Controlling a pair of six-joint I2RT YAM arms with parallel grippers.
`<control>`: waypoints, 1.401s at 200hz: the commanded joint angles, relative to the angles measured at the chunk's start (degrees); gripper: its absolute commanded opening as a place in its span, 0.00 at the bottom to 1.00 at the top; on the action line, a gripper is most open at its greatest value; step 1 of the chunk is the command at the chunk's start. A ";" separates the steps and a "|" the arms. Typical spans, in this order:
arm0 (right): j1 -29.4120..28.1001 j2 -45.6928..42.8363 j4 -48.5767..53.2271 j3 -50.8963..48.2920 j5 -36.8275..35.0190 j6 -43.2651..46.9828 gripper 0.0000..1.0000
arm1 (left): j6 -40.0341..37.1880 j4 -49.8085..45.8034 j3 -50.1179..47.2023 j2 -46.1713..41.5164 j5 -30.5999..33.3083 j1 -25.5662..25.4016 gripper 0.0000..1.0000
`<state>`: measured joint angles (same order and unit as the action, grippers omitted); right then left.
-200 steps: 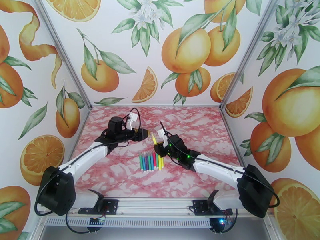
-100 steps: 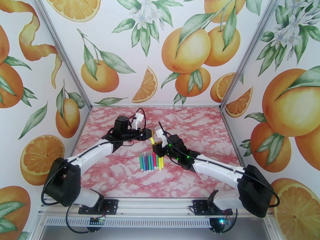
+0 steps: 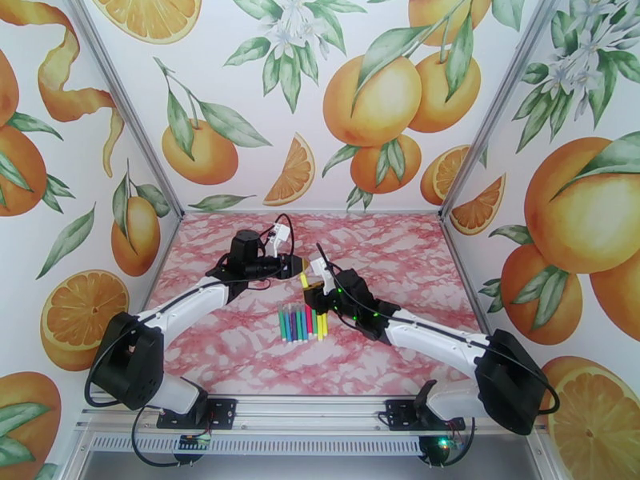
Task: Open the pen caps
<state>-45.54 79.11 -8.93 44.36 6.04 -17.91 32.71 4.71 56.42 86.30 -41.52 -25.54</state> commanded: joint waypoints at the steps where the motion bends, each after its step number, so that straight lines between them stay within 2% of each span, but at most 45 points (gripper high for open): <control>1: -0.45 -0.71 -3.10 1.00 -0.33 0.47 0.21 | 0.21 1.49 2.11 0.45 -2.34 -0.58 0.07; 12: -0.43 -0.81 -3.30 0.87 -0.49 0.42 0.23 | 0.28 1.44 2.11 0.45 -2.30 -0.56 0.04; 39: -0.43 -0.31 -2.74 1.16 -0.39 0.59 0.35 | 0.52 1.66 2.37 0.54 -2.84 -0.56 0.00; 84: -0.43 1.83 -2.01 2.73 -0.71 0.33 0.37 | 1.13 1.87 2.57 0.14 -3.90 -0.56 0.00; 129: -0.45 2.51 -2.06 3.10 0.11 0.31 0.32 | 2.18 3.10 1.87 -0.81 -4.71 -0.52 0.00; 156: -0.43 2.13 -2.06 2.75 0.09 0.40 0.25 | 2.41 3.29 1.76 -0.88 -4.28 -0.61 0.00; 249: -0.43 -2.44 -1.66 -1.60 -0.06 3.89 0.01 | 6.43 5.40 3.23 -0.01 1.54 -0.18 0.00; 280: -0.43 -4.54 -1.79 -3.50 -0.23 4.62 0.00 | 7.24 5.12 3.34 0.10 4.06 0.43 0.00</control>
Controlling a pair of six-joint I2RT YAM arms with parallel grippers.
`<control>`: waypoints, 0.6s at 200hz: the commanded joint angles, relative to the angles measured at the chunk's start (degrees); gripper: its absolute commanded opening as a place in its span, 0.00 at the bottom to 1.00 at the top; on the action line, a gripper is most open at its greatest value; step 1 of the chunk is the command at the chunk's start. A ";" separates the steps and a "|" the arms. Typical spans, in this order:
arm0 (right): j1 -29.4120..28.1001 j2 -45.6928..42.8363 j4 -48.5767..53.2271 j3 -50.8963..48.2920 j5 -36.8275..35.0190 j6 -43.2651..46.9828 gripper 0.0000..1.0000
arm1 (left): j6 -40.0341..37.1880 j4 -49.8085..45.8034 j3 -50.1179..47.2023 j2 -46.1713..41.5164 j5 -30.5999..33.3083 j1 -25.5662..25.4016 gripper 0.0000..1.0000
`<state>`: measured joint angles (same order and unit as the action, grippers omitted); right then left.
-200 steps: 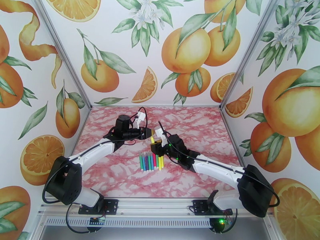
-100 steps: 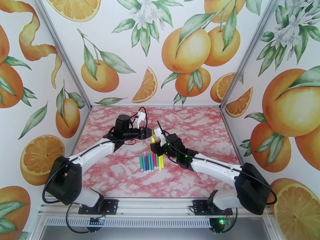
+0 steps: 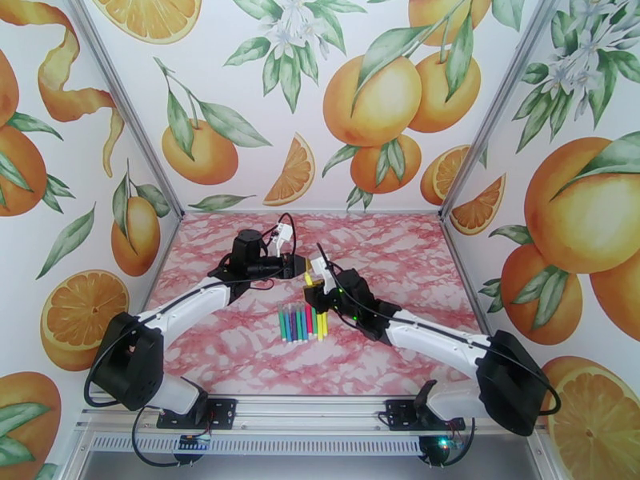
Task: Open the pen caps
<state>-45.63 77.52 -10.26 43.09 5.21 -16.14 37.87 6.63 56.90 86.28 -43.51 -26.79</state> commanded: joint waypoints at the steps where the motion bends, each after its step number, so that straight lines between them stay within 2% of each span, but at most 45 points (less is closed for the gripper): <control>1: -0.34 -3.01 -0.46 -2.32 0.55 2.81 0.00 | 2.10 3.20 2.86 0.07 6.10 1.71 0.00; 56: -0.34 -4.14 -0.16 -4.20 0.85 2.87 0.00 | 4.69 3.79 1.74 -1.02 11.11 4.03 0.00; 83: -0.34 -4.45 -0.45 -4.99 0.71 2.86 0.00 | 8.24 7.48 0.23 -1.19 10.91 5.72 0.00; 120: -0.36 -4.89 -0.89 -5.43 2.04 3.20 0.00 | 7.75 5.43 0.27 -1.59 12.37 6.45 0.00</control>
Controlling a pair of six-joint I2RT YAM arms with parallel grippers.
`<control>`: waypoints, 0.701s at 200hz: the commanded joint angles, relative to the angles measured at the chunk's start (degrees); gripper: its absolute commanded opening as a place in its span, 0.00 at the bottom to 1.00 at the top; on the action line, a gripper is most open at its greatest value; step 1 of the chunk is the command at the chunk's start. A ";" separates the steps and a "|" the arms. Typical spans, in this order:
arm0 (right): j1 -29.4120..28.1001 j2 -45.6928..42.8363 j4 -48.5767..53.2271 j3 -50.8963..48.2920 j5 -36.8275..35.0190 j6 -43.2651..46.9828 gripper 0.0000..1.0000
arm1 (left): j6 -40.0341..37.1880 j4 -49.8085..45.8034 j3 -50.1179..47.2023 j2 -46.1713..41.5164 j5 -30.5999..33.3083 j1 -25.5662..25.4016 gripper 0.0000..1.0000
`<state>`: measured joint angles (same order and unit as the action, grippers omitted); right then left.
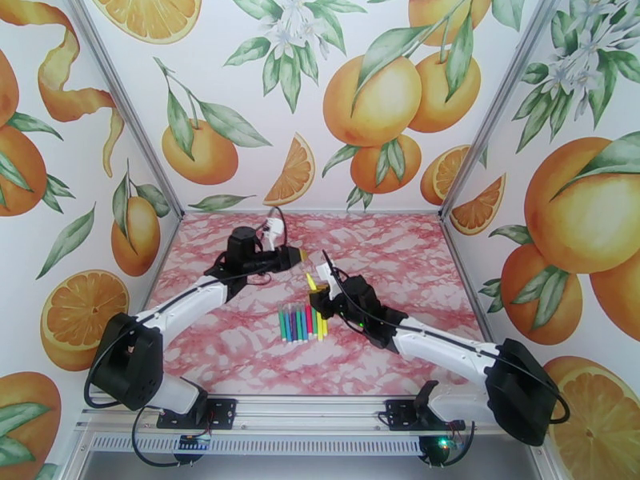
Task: Open the pen caps
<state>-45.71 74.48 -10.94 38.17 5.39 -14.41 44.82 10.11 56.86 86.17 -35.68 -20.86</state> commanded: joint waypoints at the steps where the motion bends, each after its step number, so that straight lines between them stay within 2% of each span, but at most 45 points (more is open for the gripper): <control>1: -0.26 -1.87 -0.22 -0.53 1.89 1.49 0.00 | 0.80 1.95 0.33 -1.51 4.56 0.54 0.00; 24: -0.25 -2.53 -0.31 -0.95 0.50 1.67 0.00 | -0.30 -0.09 0.69 -2.03 5.39 1.04 0.00; 74: 0.24 -2.33 6.44 1.92 -11.66 2.55 0.00 | -13.35 -19.30 5.30 -4.77 13.62 1.74 0.00; 119: 7.18 -0.50 13.46 5.48 -14.14 2.45 0.00 | -25.18 -34.68 8.65 -5.93 24.62 2.71 0.00; 140: 11.38 0.26 16.99 7.23 -15.59 2.09 0.00 | -28.85 -38.81 9.21 -6.16 29.14 4.55 0.00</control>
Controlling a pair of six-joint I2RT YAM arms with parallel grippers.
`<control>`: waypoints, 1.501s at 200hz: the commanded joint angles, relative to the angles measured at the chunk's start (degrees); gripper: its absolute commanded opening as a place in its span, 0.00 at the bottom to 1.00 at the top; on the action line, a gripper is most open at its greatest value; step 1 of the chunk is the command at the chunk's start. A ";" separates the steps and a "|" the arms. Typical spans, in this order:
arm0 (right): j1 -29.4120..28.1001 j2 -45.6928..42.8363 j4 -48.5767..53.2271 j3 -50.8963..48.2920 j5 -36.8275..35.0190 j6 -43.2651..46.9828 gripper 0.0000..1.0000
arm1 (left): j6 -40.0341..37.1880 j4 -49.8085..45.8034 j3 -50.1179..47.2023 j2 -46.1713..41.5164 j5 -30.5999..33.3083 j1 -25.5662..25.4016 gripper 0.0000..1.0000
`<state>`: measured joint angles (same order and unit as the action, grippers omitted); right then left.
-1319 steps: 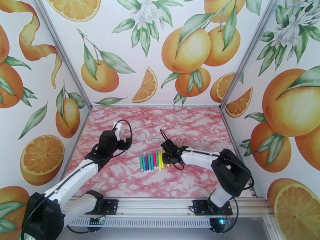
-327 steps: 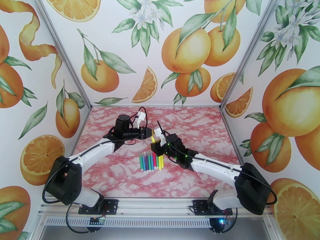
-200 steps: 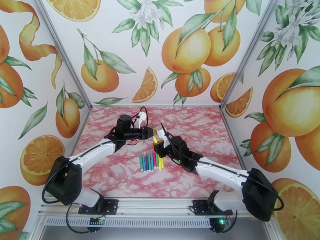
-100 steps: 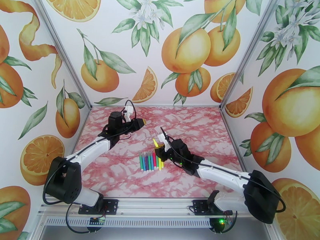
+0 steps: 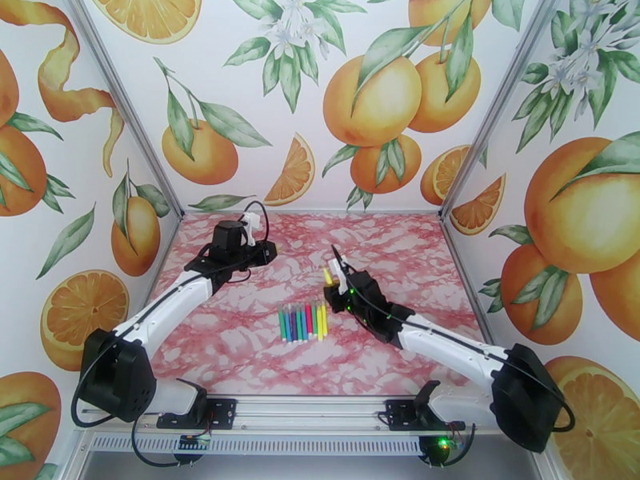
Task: Open the pen caps
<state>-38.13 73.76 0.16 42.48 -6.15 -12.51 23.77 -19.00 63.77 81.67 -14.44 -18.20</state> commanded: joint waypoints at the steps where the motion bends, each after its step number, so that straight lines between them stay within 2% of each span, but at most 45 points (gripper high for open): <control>1: 3.91 1.05 5.94 3.03 -4.13 0.20 0.00 | -7.92 -9.80 2.27 -1.67 8.05 2.00 0.00; 59: 14.03 5.85 10.97 6.97 -5.56 -0.46 0.00 | -12.22 -11.58 1.62 1.77 10.04 8.83 0.00; 132: 24.66 17.16 14.81 13.36 -2.25 -0.89 0.00 | -15.08 -10.39 4.05 12.40 4.83 15.57 0.00; 166: 29.58 23.30 15.70 16.68 2.69 -3.26 0.00 | -16.59 -11.50 5.96 17.44 4.37 16.90 0.00; 231: 32.92 30.44 21.95 23.49 2.74 -4.58 0.00 | -15.54 -12.68 8.20 24.18 4.54 18.63 0.00; 258: 33.55 32.72 25.10 25.68 -0.45 -3.19 0.00 | -15.73 -14.32 9.56 26.22 5.56 18.64 0.00; 281: 34.61 33.88 25.67 26.09 0.42 -3.21 0.01 | -15.95 -15.52 10.47 27.56 7.91 18.98 0.00; 300: 35.15 34.43 25.75 26.05 0.31 -3.31 0.02 | -15.75 -15.54 10.59 28.35 7.40 19.85 0.00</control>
<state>-3.88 106.63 23.55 67.16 -4.99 -15.99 8.58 -33.12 72.18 108.68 -7.86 0.40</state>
